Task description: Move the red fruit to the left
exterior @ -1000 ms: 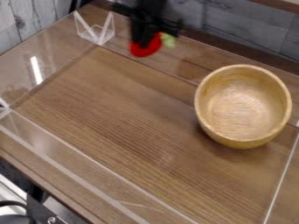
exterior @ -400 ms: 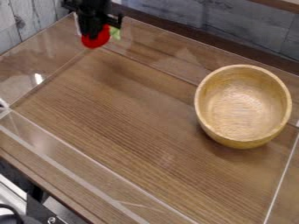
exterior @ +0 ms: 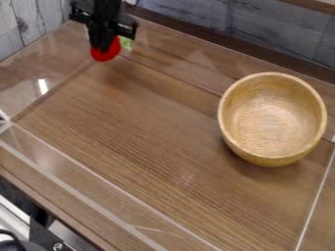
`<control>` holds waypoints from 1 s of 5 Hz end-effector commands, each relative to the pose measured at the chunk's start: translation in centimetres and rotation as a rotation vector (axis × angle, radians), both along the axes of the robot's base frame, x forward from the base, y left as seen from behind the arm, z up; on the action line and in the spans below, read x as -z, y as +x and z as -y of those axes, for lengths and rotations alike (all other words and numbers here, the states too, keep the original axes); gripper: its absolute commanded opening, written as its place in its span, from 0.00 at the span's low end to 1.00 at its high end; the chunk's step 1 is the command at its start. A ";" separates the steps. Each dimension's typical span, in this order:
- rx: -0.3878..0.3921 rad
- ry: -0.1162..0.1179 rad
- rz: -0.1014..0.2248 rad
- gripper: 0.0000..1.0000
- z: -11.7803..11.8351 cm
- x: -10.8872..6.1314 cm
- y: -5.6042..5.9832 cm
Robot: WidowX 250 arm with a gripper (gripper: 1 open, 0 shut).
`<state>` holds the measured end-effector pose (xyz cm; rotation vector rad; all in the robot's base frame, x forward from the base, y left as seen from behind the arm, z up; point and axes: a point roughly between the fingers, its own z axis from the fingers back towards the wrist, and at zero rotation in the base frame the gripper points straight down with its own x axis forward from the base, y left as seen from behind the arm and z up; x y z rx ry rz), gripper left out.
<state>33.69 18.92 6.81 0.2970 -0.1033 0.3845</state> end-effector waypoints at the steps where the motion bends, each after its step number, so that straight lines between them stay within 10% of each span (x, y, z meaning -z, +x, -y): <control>1: -0.017 0.018 0.072 0.00 -3.1 -1.8 1.3; 2: -0.021 -0.012 0.071 0.00 -2.8 -0.9 1.4; 3: -0.029 -0.041 0.072 1.00 -3.0 -0.7 0.9; 4: -0.033 -0.064 0.080 1.00 -3.2 -0.8 0.4; 5: -0.039 -0.072 0.082 0.00 -3.0 -0.9 0.4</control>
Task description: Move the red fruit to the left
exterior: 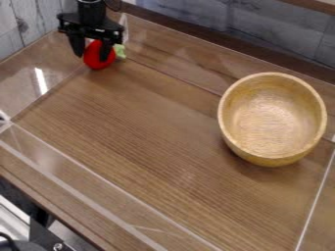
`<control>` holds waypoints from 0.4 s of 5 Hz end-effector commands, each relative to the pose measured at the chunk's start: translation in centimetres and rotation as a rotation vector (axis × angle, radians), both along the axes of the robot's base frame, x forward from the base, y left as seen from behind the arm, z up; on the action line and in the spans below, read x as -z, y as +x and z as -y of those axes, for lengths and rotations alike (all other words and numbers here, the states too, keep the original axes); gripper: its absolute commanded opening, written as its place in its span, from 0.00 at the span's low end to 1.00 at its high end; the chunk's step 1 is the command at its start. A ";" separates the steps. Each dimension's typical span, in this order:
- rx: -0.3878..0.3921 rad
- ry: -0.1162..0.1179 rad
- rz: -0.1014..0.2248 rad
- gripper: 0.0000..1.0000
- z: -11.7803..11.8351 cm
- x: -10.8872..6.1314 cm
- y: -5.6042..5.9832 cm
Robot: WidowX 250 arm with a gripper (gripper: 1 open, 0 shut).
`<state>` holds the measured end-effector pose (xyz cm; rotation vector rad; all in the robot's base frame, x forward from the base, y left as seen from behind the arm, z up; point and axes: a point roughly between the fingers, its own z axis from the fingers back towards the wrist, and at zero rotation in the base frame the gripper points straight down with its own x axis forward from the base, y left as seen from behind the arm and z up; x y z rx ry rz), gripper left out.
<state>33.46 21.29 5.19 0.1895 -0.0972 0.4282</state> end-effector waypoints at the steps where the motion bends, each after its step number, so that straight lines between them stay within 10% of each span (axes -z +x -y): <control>1: -0.006 0.018 0.074 0.00 -0.5 -3.4 0.6; 2: -0.026 0.004 0.080 0.00 -0.9 -3.8 0.6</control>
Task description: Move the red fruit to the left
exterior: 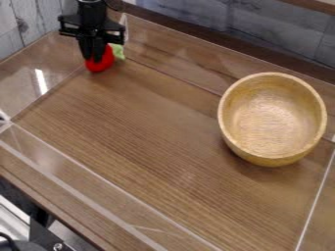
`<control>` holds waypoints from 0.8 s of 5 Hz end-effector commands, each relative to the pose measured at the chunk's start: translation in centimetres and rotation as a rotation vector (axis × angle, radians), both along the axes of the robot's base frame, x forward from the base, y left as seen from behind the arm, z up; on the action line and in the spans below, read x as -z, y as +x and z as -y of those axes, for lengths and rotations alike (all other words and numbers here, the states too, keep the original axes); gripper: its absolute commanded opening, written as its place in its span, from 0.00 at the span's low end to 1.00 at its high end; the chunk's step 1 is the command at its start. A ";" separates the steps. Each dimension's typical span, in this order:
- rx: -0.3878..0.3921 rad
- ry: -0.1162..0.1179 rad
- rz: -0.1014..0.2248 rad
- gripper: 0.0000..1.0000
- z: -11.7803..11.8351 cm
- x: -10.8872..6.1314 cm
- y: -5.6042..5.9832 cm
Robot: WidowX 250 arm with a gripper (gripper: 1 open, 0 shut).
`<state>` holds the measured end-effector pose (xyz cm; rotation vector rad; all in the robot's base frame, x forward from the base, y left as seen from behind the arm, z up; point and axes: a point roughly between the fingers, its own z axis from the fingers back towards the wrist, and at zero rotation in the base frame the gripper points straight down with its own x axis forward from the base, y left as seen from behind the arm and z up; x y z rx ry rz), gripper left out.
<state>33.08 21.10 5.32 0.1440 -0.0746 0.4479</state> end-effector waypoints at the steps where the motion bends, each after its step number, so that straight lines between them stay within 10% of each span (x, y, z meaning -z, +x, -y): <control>1: -0.027 0.039 0.093 1.00 -1.2 -3.8 0.9; 2: -0.024 0.032 0.104 0.00 -0.7 -5.4 1.3; 4: -0.050 0.029 0.100 0.00 -0.5 -7.2 1.6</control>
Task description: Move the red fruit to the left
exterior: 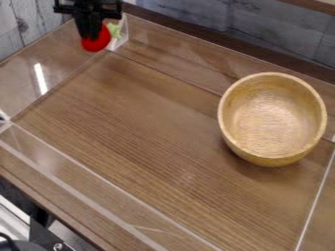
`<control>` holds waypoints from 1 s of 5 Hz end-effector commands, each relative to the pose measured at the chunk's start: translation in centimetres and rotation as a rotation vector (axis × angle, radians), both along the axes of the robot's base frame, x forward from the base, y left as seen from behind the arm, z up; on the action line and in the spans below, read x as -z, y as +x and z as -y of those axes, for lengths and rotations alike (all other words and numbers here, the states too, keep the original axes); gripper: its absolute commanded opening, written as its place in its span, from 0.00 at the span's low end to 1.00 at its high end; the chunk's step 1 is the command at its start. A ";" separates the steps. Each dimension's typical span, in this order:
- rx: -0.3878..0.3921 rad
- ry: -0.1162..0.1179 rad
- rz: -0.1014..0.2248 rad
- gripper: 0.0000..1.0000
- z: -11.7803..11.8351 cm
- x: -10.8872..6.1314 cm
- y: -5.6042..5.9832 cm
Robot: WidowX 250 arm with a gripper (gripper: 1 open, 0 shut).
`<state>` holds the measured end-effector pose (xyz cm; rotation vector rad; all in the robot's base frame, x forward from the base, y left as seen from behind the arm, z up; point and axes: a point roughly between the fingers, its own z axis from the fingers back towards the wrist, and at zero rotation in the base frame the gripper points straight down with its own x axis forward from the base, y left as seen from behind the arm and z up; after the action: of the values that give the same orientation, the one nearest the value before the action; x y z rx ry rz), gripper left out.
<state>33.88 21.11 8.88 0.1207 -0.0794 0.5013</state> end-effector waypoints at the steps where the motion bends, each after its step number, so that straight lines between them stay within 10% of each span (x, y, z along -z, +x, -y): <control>1: -0.032 0.062 0.073 0.00 -0.5 -3.7 0.9; 5: -0.016 0.108 -0.001 0.00 -0.2 1.8 1.8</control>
<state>35.04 20.65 5.08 0.2103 -0.0454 0.5070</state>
